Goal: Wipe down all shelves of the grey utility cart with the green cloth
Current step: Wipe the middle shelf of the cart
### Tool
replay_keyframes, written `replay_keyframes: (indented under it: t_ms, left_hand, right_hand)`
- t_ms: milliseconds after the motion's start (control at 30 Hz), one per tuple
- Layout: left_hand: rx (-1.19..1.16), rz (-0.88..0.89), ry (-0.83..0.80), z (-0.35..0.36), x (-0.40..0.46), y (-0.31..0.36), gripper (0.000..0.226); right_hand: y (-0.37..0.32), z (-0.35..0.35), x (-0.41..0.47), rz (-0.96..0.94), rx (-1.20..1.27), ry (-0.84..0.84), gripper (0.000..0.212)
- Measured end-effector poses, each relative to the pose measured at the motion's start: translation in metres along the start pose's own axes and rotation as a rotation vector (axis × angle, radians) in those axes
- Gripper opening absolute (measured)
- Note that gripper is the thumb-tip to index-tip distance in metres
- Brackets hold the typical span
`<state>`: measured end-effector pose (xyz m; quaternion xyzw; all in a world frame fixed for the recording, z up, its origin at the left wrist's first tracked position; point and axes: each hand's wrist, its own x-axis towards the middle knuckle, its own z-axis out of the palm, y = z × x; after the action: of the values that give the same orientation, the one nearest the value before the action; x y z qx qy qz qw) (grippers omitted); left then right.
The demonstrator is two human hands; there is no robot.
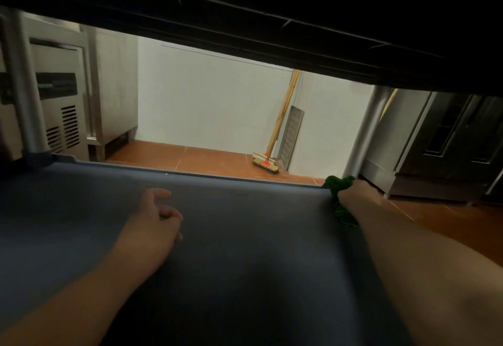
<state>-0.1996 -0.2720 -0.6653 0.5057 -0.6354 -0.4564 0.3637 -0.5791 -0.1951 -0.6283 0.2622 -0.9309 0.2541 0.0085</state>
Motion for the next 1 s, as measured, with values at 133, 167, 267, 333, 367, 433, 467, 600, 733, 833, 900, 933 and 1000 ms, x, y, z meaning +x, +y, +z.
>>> replay_keyframes:
  t_ms: [133, 167, 267, 333, 367, 433, 467, 600, 733, 833, 900, 933, 1000]
  left_hand:
    - [0.023, 0.018, -0.021, -0.009, 0.005, -0.004, 0.046]
    - [0.011, 0.013, -0.005, -0.014, 0.008, -0.005, 0.048]
    - [-0.016, -0.039, 0.026, -0.032, 0.014, -0.012, 0.051]
    - [-0.018, -0.046, 0.025, -0.045, 0.017, -0.015, 0.05]
    - [-0.008, -0.042, 0.02, -0.051, 0.019, -0.019, 0.05]
    - [0.025, -0.02, 0.029, -0.068, 0.023, -0.025, 0.048]
    - [0.045, -0.005, 0.038, -0.078, 0.024, -0.029, 0.047]
    - [0.068, 0.01, 0.052, -0.113, 0.028, -0.043, 0.042]
    - [0.048, 0.035, 0.071, -0.134, 0.033, -0.048, 0.041]
    - [0.042, 0.054, 0.082, -0.146, 0.035, -0.052, 0.039]
    - [0.026, 0.058, 0.085, -0.154, 0.036, -0.054, 0.04]
    - [0.021, 0.056, 0.084, -0.159, 0.036, -0.055, 0.04]
    - [0.029, 0.062, 0.087, -0.169, 0.037, -0.059, 0.04]
  right_hand:
    - [-0.027, 0.025, -0.003, -0.081, 0.003, -0.027, 0.032]
    - [-0.036, 0.03, -0.006, -0.099, -0.009, -0.017, 0.032]
    - [-0.06, 0.047, -0.013, -0.125, -0.03, -0.025, 0.032]
    - [-0.075, 0.055, -0.022, -0.125, -0.034, -0.042, 0.032]
    - [-0.083, 0.058, -0.027, -0.135, -0.034, -0.036, 0.033]
    - [-0.1, 0.067, -0.035, -0.155, -0.032, -0.025, 0.036]
    - [-0.108, 0.073, -0.037, -0.161, -0.028, -0.031, 0.036]
    - [-0.138, 0.091, -0.055, -0.182, 0.015, -0.054, 0.035]
    - [-0.165, 0.105, -0.071, -0.22, 0.02, -0.055, 0.034]
    - [-0.186, 0.116, -0.082, -0.239, 0.021, -0.091, 0.032]
    - [-0.2, 0.123, -0.089, -0.239, 0.02, -0.105, 0.031]
    - [-0.206, 0.126, -0.092, -0.239, 0.016, -0.108, 0.031]
    - [-0.217, 0.13, -0.098, -0.24, 0.006, -0.115, 0.031]
